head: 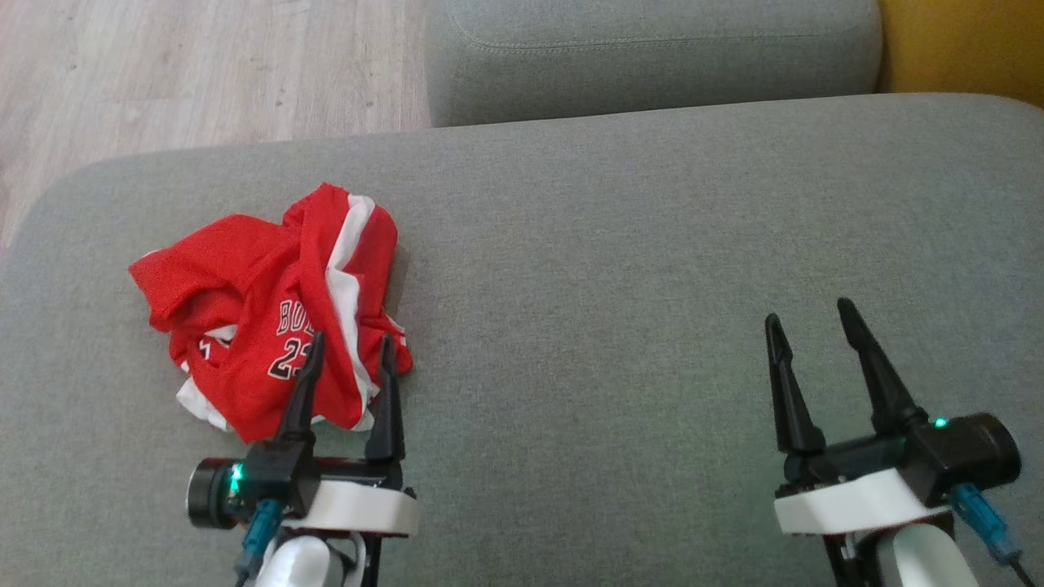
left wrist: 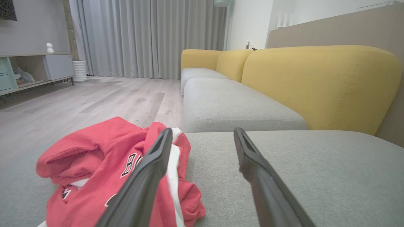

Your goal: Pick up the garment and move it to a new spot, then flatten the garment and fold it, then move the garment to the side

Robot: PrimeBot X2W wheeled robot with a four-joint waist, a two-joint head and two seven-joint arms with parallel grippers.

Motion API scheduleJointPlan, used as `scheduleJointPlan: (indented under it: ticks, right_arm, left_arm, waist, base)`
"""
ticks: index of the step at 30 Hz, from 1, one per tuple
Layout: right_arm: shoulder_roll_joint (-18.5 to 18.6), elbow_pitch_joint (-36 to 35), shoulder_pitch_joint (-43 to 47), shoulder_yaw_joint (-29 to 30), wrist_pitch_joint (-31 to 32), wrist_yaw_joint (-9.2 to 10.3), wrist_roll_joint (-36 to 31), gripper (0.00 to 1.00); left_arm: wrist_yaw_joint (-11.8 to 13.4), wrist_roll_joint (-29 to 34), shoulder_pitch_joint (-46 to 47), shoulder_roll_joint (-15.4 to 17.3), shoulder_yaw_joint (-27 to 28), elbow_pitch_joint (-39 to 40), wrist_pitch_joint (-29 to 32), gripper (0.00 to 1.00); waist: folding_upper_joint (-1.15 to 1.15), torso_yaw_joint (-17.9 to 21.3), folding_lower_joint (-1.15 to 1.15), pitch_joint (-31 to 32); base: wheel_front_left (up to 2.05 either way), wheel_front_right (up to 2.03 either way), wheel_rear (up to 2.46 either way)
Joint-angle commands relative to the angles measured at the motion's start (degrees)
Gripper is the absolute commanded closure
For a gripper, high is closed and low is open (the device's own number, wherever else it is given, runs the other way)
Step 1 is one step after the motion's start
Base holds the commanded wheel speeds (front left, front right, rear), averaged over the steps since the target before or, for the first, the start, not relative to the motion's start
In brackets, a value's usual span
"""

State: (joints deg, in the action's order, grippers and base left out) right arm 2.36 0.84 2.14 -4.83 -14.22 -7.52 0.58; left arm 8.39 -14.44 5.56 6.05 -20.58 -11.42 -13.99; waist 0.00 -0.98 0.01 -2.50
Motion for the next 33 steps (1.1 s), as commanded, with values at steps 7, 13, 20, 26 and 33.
scheduleJointPlan:
  ticks: [7, 13, 20, 26, 33]
  right_arm:
    - [0.52, 3.34, -0.55, -1.95, -0.78, 0.03, 6.03, 0.00]
    - [0.52, 7.66, -0.96, -2.13, -0.78, 0.03, 9.62, 0.00]
    - [0.52, 8.53, -1.63, -2.44, -0.78, 0.03, 10.32, 0.00]
    - [0.52, 7.93, -1.57, -3.42, -0.78, 0.03, 10.39, 0.00]
    - [0.52, 7.42, -1.04, -5.06, -0.78, 0.03, 10.21, 0.00]
  left_arm:
    - [-3.90, -0.47, 0.55, -1.25, 5.01, -2.76, -1.01, 0.00]
    - [-5.11, -0.18, 0.52, -2.04, 6.19, -6.72, -1.01, 0.00]
    - [-5.61, 1.01, 0.84, -2.60, 7.30, -6.90, -1.01, 0.00]
    - [-5.13, 1.59, 0.69, -2.92, 9.17, -5.61, -1.01, 0.00]
    - [-4.69, 2.30, -0.53, -3.09, 10.40, -4.83, -1.01, 0.00]
  waist:
    - [0.00, 0.14, -0.01, 0.33]
    - [0.00, 0.32, -0.01, 0.71]
    - [0.00, 0.27, -0.01, 0.65]
    - [0.00, -1.60, -0.01, 0.96]
    - [0.00, -6.18, -0.01, 1.49]
  base:
    - [0.00, 0.00, 0.00]
    - [0.00, 0.00, 0.00]
    - [0.00, 0.00, 0.00]
    - [0.00, 0.00, 0.00]
    - [0.00, 0.00, 0.00]
